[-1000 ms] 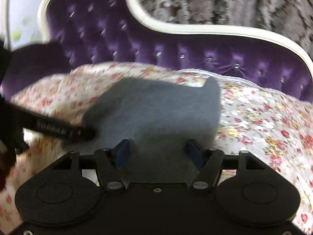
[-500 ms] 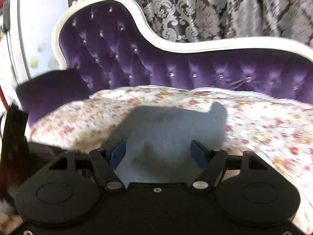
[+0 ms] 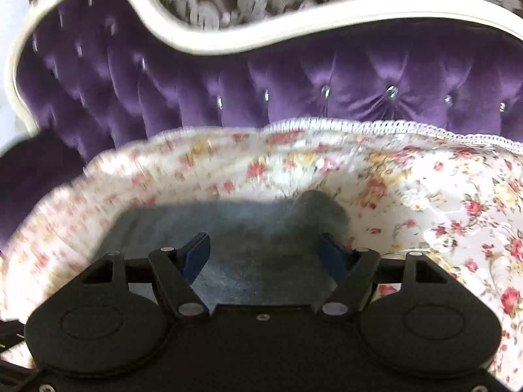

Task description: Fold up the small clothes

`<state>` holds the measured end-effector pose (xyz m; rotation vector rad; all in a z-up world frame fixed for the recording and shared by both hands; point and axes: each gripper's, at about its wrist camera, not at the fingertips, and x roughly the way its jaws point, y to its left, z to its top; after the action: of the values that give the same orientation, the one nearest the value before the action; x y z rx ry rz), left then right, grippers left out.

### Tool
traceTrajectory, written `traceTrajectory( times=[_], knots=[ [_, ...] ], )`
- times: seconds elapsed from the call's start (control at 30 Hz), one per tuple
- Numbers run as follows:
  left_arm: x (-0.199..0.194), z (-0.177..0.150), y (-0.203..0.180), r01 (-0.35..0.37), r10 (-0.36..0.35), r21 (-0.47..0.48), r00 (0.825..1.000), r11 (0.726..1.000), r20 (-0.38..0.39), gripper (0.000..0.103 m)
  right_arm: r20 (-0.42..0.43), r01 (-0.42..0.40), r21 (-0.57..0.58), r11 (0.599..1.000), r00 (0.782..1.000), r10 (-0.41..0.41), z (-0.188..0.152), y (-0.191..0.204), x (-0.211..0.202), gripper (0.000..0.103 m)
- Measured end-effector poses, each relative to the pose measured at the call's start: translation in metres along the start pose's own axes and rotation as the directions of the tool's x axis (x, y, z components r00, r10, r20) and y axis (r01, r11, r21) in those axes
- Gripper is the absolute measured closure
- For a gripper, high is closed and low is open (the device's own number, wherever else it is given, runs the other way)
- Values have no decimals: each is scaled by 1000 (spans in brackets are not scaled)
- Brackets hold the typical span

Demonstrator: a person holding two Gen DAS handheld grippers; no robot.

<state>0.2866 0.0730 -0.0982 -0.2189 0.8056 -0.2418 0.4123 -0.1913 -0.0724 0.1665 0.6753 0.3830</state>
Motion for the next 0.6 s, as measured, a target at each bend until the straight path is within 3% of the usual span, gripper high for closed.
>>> traceTrajectory(
  times=[0.1,0.23,0.4,0.6],
  knots=[
    [-11,8,11,115,-114,-102,993,988,18,35,25,-51,67,996,998,50,-5,-16,-21,23],
    [-15,12,7,169,-168,-107,986,980,19,34,-15,-112,152,982,993,115,-20,-36,-34,21],
    [9,6,-2,153,-160,-92,985,984,-68,34,-34,-175,220,960,982,186,-37,-51,-39,21],
    [22,9,-9,189,-196,-100,978,977,-67,30,-53,-267,262,927,955,290,-49,-51,-27,21]
  ],
)
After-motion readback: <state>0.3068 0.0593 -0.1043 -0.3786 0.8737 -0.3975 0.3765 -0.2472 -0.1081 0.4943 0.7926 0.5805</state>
